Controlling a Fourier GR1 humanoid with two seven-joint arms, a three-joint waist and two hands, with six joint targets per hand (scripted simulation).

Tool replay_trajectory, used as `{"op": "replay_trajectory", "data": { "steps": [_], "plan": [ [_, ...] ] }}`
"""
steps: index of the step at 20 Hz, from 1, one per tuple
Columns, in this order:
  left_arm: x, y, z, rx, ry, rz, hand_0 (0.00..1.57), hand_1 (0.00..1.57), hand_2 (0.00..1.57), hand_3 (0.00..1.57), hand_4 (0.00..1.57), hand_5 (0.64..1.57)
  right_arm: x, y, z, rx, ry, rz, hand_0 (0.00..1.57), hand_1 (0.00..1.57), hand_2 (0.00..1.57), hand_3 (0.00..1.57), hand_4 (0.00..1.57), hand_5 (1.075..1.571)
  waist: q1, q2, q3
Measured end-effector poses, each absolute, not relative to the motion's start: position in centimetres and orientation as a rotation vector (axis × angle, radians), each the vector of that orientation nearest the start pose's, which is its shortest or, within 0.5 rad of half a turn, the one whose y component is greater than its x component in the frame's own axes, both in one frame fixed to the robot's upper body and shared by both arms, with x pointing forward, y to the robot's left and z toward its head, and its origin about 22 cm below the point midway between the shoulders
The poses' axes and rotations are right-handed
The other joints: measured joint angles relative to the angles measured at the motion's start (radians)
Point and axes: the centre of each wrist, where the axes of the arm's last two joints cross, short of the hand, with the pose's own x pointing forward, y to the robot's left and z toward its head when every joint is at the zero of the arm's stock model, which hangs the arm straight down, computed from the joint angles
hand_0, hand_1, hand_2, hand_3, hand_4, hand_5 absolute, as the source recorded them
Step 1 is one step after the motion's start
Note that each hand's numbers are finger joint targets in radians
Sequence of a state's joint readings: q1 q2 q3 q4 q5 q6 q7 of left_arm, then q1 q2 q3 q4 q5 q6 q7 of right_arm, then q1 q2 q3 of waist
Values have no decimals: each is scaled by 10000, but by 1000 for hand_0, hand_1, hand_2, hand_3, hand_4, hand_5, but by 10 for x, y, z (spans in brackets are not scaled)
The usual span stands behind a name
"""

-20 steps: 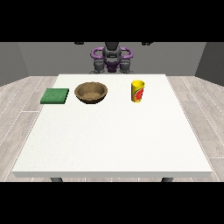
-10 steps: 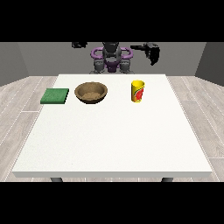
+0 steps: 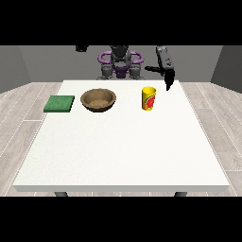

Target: Pick the cup and pour the ball into the bowl, then pick the bowl and place it on the pad

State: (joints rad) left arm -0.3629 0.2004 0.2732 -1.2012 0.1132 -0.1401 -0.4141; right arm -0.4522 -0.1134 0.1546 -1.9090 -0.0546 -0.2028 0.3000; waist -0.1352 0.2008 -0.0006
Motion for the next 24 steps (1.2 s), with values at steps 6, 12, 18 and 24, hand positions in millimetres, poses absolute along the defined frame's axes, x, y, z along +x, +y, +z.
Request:
{"op": "replay_trajectory", "data": {
  "steps": [6,12,18,24],
  "plan": [
    [327,303,-13,460,-19479,366,0,0,0,0,0,1439,266,-183,184,1641,-19824,1462,0,0,0,0,0,1566,-248,-121,0],
    [334,313,-30,592,-19496,631,0,0,0,0,0,1414,258,-203,186,1665,-20003,1456,0,0,0,0,0,1567,-496,56,-2],
    [337,322,-44,1035,-19791,1083,0,0,0,0,0,1430,243,-220,197,1821,-20550,1727,0,0,0,0,0,1567,-974,541,-2],
    [342,330,-47,1391,-19913,1169,1323,1323,1571,1571,931,1560,231,-241,208,1874,-20915,1975,0,0,0,0,0,1561,-1316,833,-3]
  ]
}}
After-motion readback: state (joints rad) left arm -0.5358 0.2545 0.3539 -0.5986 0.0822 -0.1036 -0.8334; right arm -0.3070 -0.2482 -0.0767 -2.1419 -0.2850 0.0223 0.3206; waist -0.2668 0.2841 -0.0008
